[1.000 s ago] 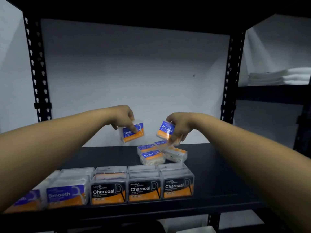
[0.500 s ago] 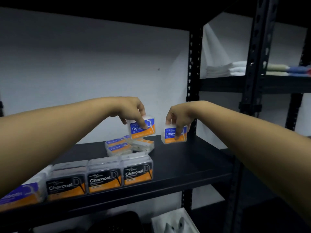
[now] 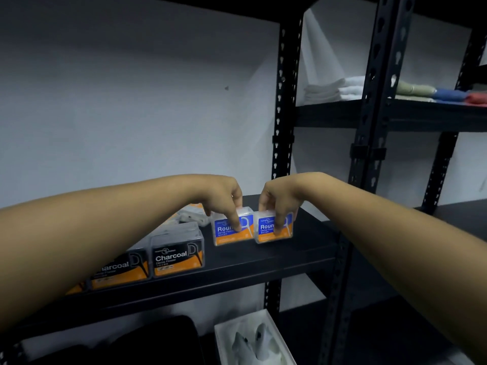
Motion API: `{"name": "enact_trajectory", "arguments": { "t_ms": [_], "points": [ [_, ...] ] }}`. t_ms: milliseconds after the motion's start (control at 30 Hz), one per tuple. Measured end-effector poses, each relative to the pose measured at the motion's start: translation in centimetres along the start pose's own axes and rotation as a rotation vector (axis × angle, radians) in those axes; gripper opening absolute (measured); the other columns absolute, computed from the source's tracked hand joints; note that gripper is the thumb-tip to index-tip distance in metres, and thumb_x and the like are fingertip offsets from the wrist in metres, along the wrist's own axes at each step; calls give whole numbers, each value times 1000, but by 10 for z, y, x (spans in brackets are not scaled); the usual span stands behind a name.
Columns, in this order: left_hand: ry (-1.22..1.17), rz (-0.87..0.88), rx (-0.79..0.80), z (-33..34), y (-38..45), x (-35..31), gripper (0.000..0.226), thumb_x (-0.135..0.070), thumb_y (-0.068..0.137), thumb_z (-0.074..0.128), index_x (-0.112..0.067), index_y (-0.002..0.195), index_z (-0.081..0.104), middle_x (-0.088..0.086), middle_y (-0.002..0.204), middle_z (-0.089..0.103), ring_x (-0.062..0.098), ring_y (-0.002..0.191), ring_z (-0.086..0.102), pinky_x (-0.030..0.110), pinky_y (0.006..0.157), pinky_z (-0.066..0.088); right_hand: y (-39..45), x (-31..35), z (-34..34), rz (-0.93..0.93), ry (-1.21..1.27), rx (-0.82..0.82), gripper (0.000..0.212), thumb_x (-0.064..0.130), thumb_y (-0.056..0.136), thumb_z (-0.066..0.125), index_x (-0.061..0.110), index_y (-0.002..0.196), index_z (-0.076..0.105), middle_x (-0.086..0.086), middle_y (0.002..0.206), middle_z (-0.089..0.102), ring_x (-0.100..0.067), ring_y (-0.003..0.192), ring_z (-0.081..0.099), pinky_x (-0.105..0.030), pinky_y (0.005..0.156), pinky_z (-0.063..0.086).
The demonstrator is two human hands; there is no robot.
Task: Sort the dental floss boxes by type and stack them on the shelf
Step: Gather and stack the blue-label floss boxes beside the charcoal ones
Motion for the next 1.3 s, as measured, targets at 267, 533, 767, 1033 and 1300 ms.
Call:
{"name": "enact_trajectory", "arguments": {
  "t_ms": [267,533,767,1033,1300],
  "points": [
    [28,5,46,15,8,0,41,-33,71,91,-17,102,71,-3,93,78,16,89,75,42,84,63,6,-10,8,-41,32,-23,41,15,74,91,23,111,75,2,105,77,-21,97,75,-42,83,64],
    [28,6,29,17,6,3,41,-36,71,90,-15,103,75,-3,93,78,13,86,74,38,82,63,5,-6,9,-60,13,-43,35,17,73,91,29,101,73,9,95,75,-18,94,73,-41,85,64],
    [79,13,10,19,4,2,39,-41,70,90,-17,98,78,-5,91,79,11,87,75,37,86,62,6,-6,10,-68,28,-35,38,15,74,91,27,106,75,6,99,76,-20,95,74,-41,85,64],
    [64,14,21,20,7,2,41,-40,70,89,-16,101,76,-4,96,79,11,89,74,31,85,61,8,-1,10,-23,36,11,36,13,76,89,26,105,73,6,98,75,-20,94,74,-37,79,65],
    [-34,-32,103,-7,-8,0,60,-49,67,89,-20,115,66,-3,110,70,17,101,69,42,89,61,0,-2,-8,22,36,-59,45,16,76,81,41,109,65,12,106,67,-20,112,64,-47,101,55]
  ]
}}
Point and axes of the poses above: each hand's wrist, its own y-axis towards the middle knuckle, its own z-axis out of the palm, x = y × z, the point moved 3 cm from there along y, towards the middle knuckle
